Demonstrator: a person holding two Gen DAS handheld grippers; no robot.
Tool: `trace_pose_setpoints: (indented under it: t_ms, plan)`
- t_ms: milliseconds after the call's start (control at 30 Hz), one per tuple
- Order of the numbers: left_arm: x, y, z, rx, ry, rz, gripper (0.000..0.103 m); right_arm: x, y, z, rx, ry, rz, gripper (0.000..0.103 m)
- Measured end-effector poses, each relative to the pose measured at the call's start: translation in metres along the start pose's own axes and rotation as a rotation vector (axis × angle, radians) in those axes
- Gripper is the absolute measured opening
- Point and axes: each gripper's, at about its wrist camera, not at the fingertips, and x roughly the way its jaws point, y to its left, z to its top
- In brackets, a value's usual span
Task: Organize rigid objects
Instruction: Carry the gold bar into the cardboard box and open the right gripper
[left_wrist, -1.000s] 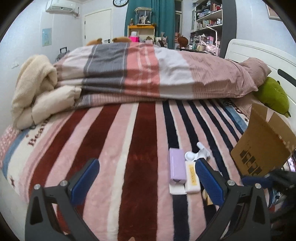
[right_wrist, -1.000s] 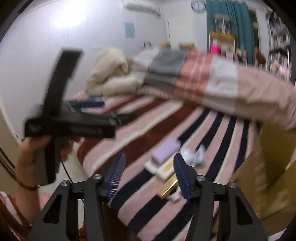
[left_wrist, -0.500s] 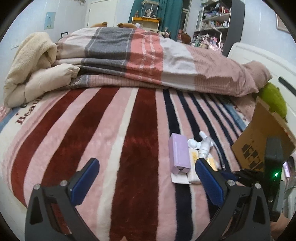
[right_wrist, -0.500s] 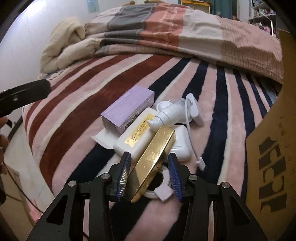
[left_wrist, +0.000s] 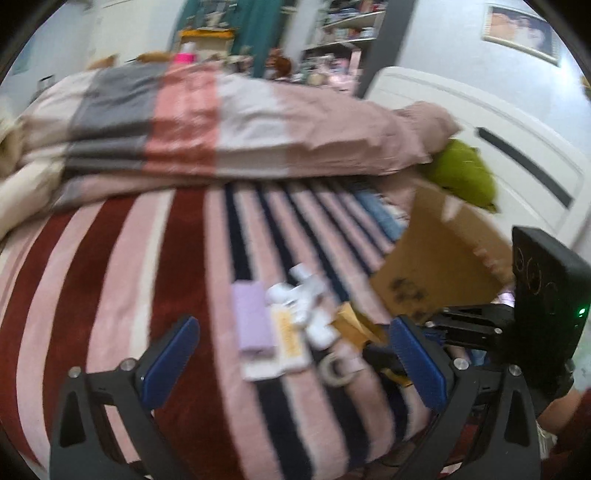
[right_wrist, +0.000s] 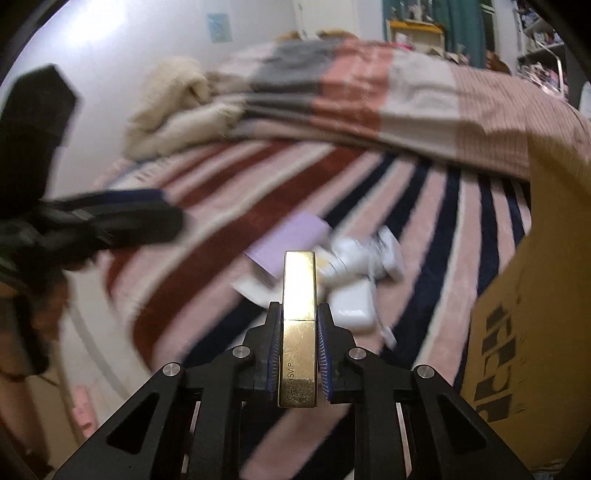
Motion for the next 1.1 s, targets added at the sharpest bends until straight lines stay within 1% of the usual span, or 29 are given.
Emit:
trace_pose_setpoints:
  t_ms: [67, 100, 133, 167, 200, 233, 267, 300, 333, 400, 467, 533, 600, 633, 667, 733, 833, 900, 967, 1000, 1033, 1067, 1100]
  plan:
    - [-0.006, -0.012, 0.016, 0.024, -0.010, -0.072, 0.099, -0.019, 0.007, 0.013, -0.031, -0.045, 0.033, 0.013]
    - [-0.009, -0.018, 0.025, 0.031, -0.011, -0.118, 0.092, -0.029, 0.010, 0.019, -0.044, -0.066, 0.046, 0.013]
    - [-0.010, -0.024, 0.033, 0.036, -0.008, -0.155, 0.081, -0.039, 0.011, 0.026, -0.053, -0.091, 0.062, 0.013]
    - [-0.010, -0.030, 0.041, 0.047, -0.004, -0.178, 0.076, -0.051, 0.011, 0.033, -0.055, -0.117, 0.078, 0.013]
    - [-0.010, -0.040, 0.051, 0.069, -0.001, -0.207, 0.068, -0.063, 0.009, 0.039, -0.057, -0.142, 0.086, 0.013]
    - [-0.009, -0.047, 0.059, 0.075, -0.002, -0.239, 0.058, -0.069, 0.008, 0.044, -0.056, -0.157, 0.084, 0.013]
    - [-0.009, -0.052, 0.067, 0.076, 0.001, -0.262, 0.051, -0.078, 0.004, 0.049, -0.052, -0.176, 0.072, 0.013]
    - [-0.006, -0.062, 0.077, 0.083, 0.005, -0.286, 0.037, -0.088, -0.003, 0.052, -0.044, -0.198, 0.061, 0.013]
    - [-0.003, -0.072, 0.086, 0.103, 0.006, -0.309, 0.033, -0.095, -0.010, 0.053, -0.034, -0.214, 0.054, 0.013]
    - [0.007, -0.093, 0.098, 0.143, 0.018, -0.334, 0.033, -0.111, -0.028, 0.054, 0.002, -0.239, 0.041, 0.013]
    - [0.027, -0.115, 0.113, 0.156, 0.051, -0.375, 0.032, -0.124, -0.048, 0.051, 0.038, -0.253, 0.018, 0.013]
    - [0.050, -0.137, 0.124, 0.168, 0.096, -0.407, 0.031, -0.137, -0.070, 0.047, 0.077, -0.257, -0.010, 0.013]
    - [0.078, -0.158, 0.133, 0.182, 0.161, -0.417, 0.031, -0.145, -0.097, 0.043, 0.135, -0.232, -0.029, 0.013]
    - [0.096, -0.169, 0.137, 0.183, 0.208, -0.415, 0.031, -0.146, -0.111, 0.042, 0.167, -0.202, -0.040, 0.013]
    - [0.108, -0.176, 0.138, 0.184, 0.239, -0.409, 0.031, -0.146, -0.126, 0.041, 0.204, -0.167, -0.050, 0.013]
    - [0.136, -0.189, 0.140, 0.175, 0.317, -0.383, 0.031, -0.140, -0.151, 0.037, 0.266, -0.095, -0.059, 0.013]
    - [0.157, -0.197, 0.138, 0.179, 0.386, -0.342, 0.031, -0.125, -0.175, 0.037, 0.302, 0.016, -0.072, 0.013]
    - [0.164, -0.198, 0.136, 0.174, 0.418, -0.307, 0.031, -0.115, -0.180, 0.038, 0.307, 0.069, -0.077, 0.014]
    - [0.162, -0.195, 0.134, 0.172, 0.422, -0.287, 0.041, -0.107, -0.181, 0.037, 0.302, 0.132, -0.096, 0.016]
    - [0.158, -0.193, 0.133, 0.174, 0.413, -0.284, 0.051, -0.101, -0.179, 0.038, 0.285, 0.165, -0.126, 0.018]
    - [0.149, -0.190, 0.133, 0.177, 0.391, -0.278, 0.059, -0.103, -0.181, 0.034, 0.277, 0.170, -0.141, 0.024]
    - [0.144, -0.188, 0.134, 0.181, 0.377, -0.271, 0.061, -0.107, -0.178, 0.032, 0.267, 0.168, -0.158, 0.033]
    - [0.135, -0.185, 0.135, 0.188, 0.357, -0.259, 0.062, -0.108, -0.172, 0.032, 0.253, 0.156, -0.160, 0.037]
